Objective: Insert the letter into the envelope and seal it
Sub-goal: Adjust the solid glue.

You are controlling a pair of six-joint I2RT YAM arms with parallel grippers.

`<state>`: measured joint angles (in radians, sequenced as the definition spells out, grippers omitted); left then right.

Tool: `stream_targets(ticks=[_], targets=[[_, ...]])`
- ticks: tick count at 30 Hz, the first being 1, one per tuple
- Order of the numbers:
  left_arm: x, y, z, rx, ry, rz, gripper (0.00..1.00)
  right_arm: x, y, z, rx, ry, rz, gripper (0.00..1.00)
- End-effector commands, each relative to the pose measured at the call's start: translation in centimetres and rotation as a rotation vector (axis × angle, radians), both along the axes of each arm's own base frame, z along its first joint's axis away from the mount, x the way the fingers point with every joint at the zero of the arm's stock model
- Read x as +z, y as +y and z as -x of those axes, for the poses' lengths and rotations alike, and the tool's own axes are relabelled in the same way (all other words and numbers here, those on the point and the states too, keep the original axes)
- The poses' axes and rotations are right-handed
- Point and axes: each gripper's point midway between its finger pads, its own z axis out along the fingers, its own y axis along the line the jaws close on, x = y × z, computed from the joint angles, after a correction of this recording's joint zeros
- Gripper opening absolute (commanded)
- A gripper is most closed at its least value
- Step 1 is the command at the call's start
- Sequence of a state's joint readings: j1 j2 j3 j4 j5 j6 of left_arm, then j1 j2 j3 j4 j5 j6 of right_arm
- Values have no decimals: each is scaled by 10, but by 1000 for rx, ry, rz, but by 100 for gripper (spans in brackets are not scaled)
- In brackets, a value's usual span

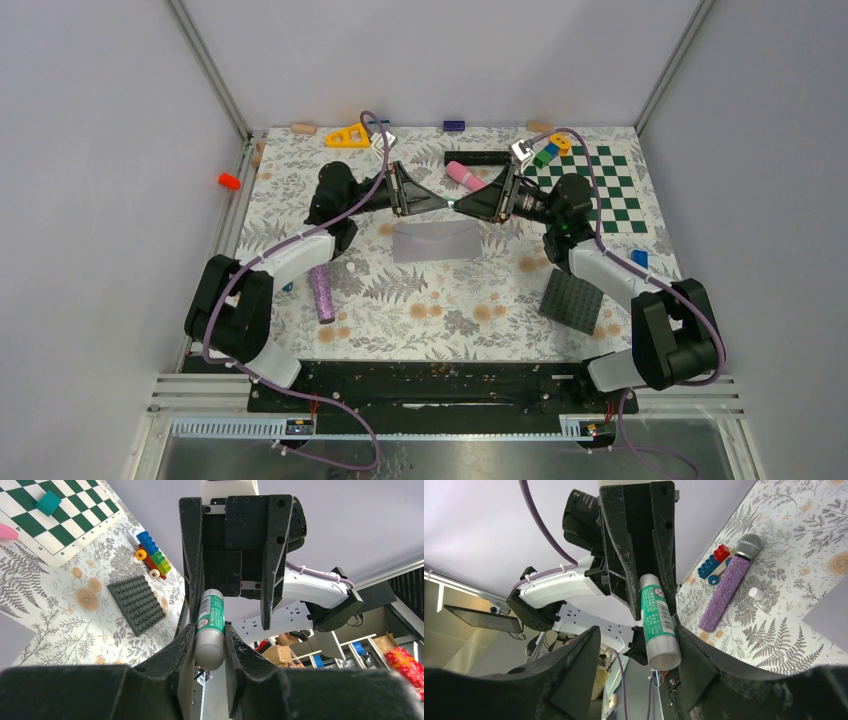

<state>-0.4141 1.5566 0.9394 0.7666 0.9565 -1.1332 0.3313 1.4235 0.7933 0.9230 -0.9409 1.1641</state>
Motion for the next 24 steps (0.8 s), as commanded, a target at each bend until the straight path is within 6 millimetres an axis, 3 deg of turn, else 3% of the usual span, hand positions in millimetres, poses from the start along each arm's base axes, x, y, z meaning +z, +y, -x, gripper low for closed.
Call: stream_targets(ticks=[1, 7, 11, 13, 15, 16, 22, 24], targets=[[14, 5, -3, 34, -77, 34, 1, 18, -1, 6, -4, -89, -12, 61], [16, 4, -1, 20, -82, 41, 1, 19, 0, 3, 1, -78, -17, 37], [17, 2, 2, 4, -92, 41, 8, 22, 2, 2, 21, -81, -18, 19], [17, 1, 3, -4, -99, 37, 23, 26, 2, 3, 31, -88, -17, 14], [14, 1, 2, -4, -108, 14, 52, 27, 0, 3, 39, -87, -4, 12], [12, 2, -1, -1, -114, -7, 60, 26, 0, 4, 49, -81, 12, 12], [13, 17, -11, -4, -200, -126, 88, 13, -4, 26, 165, -87, 156, 12], [19, 20, -7, -44, -251, -156, 90, 5, -6, 31, 202, -105, 204, 12]])
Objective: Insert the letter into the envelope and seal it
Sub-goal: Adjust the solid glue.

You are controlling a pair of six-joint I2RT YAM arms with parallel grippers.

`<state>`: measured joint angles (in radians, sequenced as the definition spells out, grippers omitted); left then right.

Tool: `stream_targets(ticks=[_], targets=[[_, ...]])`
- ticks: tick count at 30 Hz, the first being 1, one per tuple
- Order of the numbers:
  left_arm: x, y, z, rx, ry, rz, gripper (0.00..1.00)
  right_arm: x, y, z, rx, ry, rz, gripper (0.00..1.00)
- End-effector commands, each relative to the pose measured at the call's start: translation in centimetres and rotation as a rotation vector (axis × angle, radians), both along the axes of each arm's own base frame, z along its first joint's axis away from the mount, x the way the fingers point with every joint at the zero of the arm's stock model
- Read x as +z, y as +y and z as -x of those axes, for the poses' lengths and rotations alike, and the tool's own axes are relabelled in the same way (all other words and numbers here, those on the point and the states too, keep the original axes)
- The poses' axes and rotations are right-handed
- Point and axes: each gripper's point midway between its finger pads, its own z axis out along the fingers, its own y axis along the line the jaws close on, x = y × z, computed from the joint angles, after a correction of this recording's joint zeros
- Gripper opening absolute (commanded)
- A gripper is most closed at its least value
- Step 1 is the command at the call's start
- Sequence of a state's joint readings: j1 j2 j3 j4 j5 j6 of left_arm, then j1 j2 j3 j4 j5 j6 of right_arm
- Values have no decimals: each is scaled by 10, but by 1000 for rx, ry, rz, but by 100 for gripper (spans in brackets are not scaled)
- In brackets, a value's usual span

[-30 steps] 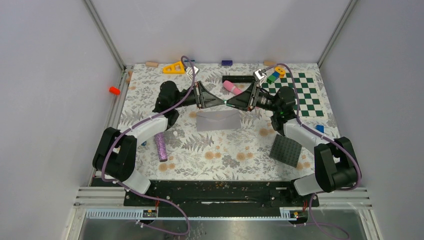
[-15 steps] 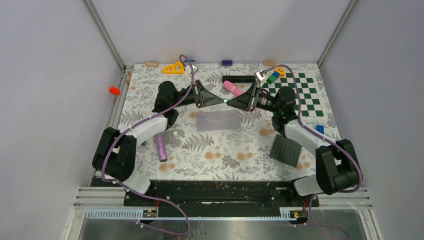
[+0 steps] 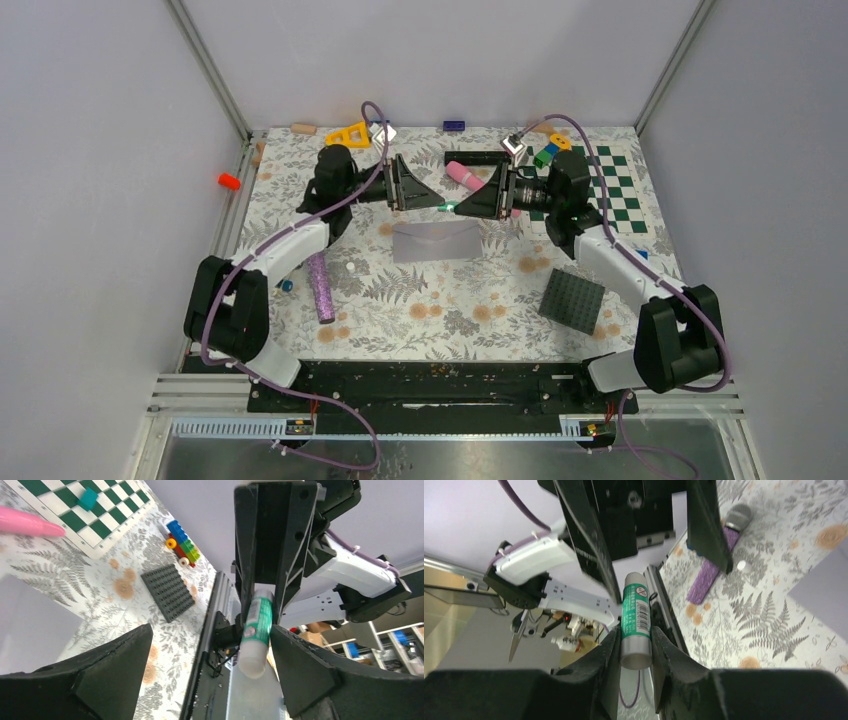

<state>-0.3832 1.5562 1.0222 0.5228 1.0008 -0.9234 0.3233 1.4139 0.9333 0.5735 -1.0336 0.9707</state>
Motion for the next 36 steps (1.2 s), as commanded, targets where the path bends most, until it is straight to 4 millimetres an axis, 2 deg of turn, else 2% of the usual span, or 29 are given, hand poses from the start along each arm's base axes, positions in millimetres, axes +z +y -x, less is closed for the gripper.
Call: stream_targets(ticks=[1, 2, 6, 13, 16, 23, 36], targets=[[32, 13, 7, -67, -218, -58, 91, 1, -8, 30, 148, -91, 107, 12], [35, 13, 12, -90, -236, -57, 95, -5, -10, 31, 151, -88, 139, 12], [41, 11, 29, -161, -293, -82, 97, -22, -13, 34, 161, -83, 207, 12], [6, 1, 79, -362, -327, -238, 95, -30, -18, 42, 293, -147, 322, 12], [-3, 1, 80, -369, -349, -264, 94, -27, -19, 50, 331, -207, 346, 12], [-8, -5, 84, -382, -359, -282, 86, -39, -13, 63, 382, -209, 384, 12], [-21, -14, 94, -428, -356, -303, 72, -41, -9, 62, 400, -209, 380, 13]])
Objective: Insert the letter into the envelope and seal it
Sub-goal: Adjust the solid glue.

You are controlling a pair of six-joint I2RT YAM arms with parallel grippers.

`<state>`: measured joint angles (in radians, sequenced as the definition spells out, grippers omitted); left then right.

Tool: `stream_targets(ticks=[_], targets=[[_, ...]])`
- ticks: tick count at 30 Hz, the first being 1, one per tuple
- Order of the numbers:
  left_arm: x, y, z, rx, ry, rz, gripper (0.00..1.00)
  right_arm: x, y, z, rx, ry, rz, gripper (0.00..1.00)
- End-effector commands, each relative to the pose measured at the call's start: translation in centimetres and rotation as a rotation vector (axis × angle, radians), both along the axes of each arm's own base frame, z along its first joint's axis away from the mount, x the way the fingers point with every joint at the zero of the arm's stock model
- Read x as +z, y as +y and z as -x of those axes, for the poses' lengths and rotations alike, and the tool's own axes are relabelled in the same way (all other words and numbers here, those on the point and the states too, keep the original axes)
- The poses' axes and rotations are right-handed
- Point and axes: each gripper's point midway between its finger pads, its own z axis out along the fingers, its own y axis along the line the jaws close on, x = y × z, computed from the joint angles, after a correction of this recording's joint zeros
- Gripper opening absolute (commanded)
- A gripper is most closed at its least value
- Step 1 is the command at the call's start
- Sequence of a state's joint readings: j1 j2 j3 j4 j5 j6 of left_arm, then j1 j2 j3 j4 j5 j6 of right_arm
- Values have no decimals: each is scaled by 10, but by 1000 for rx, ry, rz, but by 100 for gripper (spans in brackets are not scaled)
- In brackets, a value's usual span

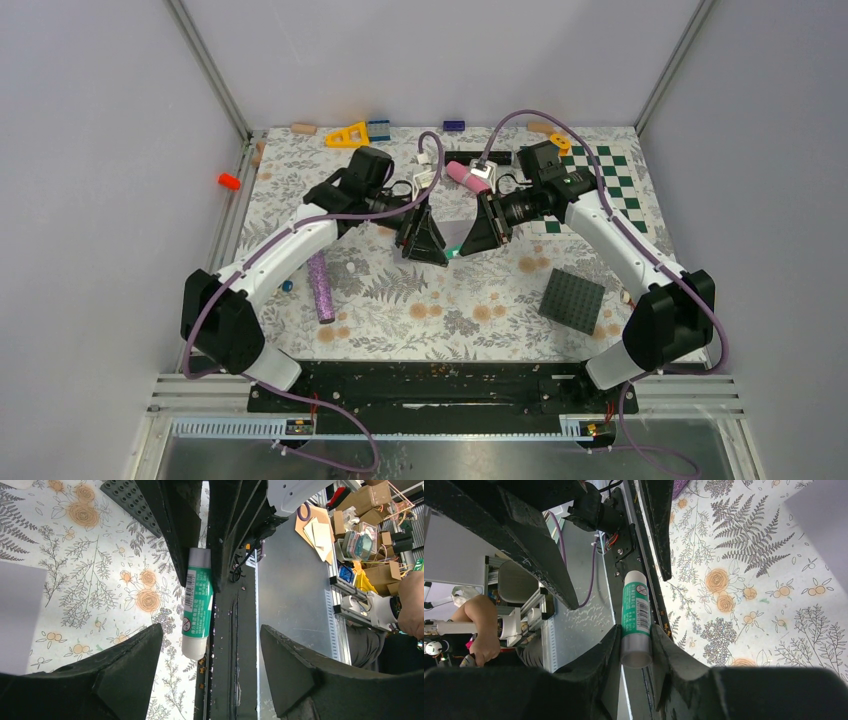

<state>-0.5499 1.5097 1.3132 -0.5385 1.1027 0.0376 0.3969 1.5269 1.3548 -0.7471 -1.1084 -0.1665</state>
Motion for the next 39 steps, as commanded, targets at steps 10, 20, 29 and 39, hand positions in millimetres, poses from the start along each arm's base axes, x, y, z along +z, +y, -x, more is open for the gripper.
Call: stream_targets(ticks=[10, 20, 29, 39], targets=[[-3, -9, 1, -33, -68, -13, 55, 12, 4, 0, 32, -41, -32, 13], [-4, -14, 0, -30, -70, -25, 21, 9, 4, -1, 30, -27, -26, 13], [-12, -13, -6, 15, -121, -87, 9, 23, 0, -3, 13, 53, -55, 67], [-23, 8, -17, 110, -292, -194, 8, 14, -25, -16, -130, 319, -19, 66]])
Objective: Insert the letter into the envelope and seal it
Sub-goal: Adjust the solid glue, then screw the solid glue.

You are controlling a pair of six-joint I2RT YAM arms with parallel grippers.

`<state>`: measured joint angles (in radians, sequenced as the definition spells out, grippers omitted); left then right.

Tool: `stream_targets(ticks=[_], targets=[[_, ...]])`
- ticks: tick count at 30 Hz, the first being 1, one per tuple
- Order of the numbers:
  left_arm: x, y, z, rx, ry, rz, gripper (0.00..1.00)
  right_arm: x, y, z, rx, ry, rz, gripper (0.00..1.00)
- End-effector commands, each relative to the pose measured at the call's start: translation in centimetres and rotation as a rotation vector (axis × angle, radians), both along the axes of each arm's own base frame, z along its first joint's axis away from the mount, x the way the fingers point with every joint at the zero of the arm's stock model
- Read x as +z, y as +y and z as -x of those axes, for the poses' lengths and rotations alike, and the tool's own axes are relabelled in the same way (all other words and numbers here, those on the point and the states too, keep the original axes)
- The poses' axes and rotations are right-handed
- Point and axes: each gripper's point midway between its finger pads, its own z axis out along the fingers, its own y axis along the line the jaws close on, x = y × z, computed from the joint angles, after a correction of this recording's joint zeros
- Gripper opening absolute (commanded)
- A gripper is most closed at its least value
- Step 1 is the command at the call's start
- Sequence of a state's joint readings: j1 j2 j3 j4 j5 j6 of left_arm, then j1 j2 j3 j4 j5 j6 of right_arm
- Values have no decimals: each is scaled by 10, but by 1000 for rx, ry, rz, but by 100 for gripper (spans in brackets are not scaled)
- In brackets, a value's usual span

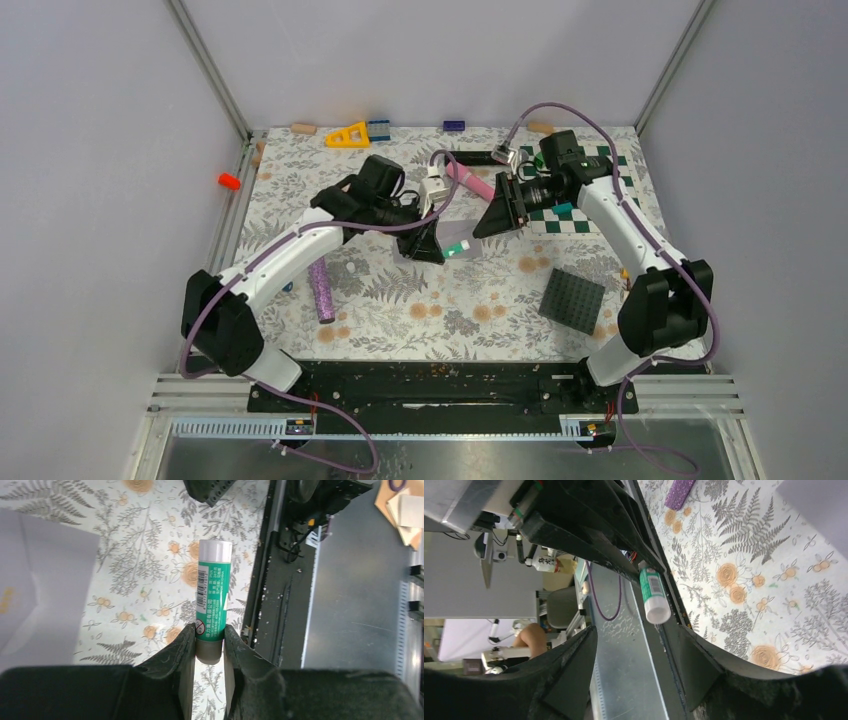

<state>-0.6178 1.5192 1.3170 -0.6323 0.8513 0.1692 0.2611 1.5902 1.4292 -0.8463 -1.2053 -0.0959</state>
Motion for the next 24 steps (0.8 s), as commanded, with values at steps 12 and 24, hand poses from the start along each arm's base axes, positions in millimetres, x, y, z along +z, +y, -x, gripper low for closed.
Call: stream_targets(ticks=[12, 24], targets=[[11, 5, -6, 49, -223, -45, 7, -18, 12, 0, -60, 305, 15, 60], [9, 3, -7, 55, -215, -38, 6, -27, 24, 14, -23, 308, 37, 48]])
